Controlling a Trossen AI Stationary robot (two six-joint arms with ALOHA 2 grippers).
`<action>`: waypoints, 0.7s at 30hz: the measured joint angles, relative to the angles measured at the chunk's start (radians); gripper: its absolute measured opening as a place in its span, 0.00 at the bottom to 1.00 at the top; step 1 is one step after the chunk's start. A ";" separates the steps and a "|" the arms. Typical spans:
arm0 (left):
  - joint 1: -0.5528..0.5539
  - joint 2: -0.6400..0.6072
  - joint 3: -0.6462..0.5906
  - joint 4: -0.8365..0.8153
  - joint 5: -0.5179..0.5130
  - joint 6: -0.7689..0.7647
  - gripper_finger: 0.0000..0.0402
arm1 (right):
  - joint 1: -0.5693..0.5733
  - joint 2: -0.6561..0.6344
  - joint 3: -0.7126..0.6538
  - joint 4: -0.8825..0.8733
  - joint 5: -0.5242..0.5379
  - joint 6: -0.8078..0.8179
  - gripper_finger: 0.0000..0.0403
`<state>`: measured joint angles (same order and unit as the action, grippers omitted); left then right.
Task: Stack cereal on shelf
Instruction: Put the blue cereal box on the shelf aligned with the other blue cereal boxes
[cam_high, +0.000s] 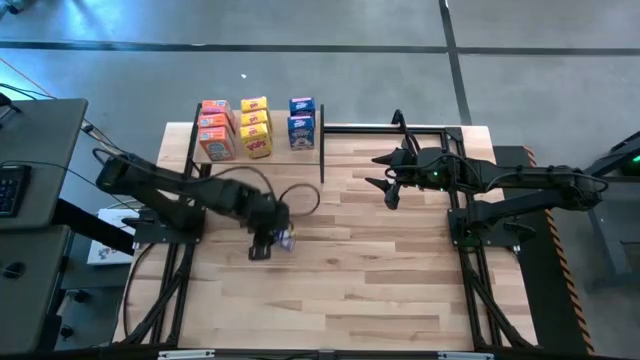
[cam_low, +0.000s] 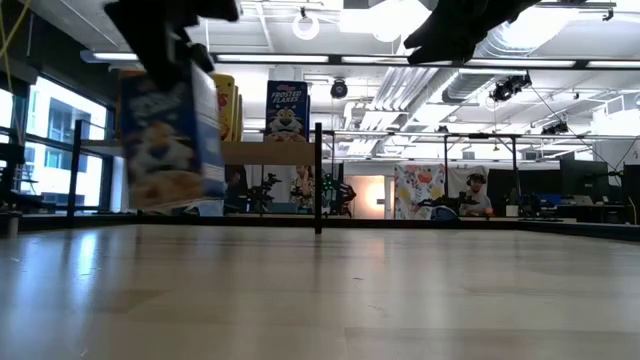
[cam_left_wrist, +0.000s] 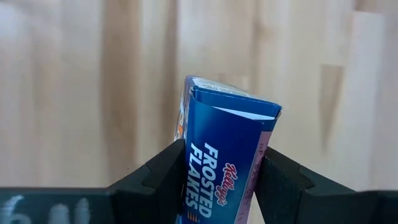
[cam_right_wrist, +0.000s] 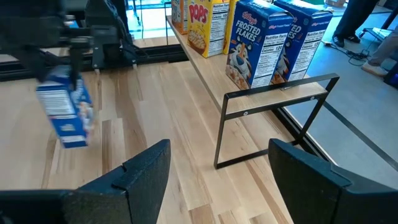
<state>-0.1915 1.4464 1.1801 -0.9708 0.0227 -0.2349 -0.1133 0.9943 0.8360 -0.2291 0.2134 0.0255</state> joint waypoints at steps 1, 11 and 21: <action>0.027 0.000 0.000 0.003 0.000 0.025 0.39 | 0.000 0.000 0.000 0.000 0.000 0.000 0.66; 0.273 0.005 0.000 0.046 0.000 0.266 0.39 | 0.000 0.000 0.000 0.000 0.000 0.000 0.66; 0.362 0.031 0.001 0.043 0.038 0.299 0.39 | 0.000 0.000 0.000 0.000 0.000 0.000 0.66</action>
<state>0.1708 1.4776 1.1808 -0.9276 0.0612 0.0643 -0.1131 0.9943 0.8360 -0.2287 0.2134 0.0257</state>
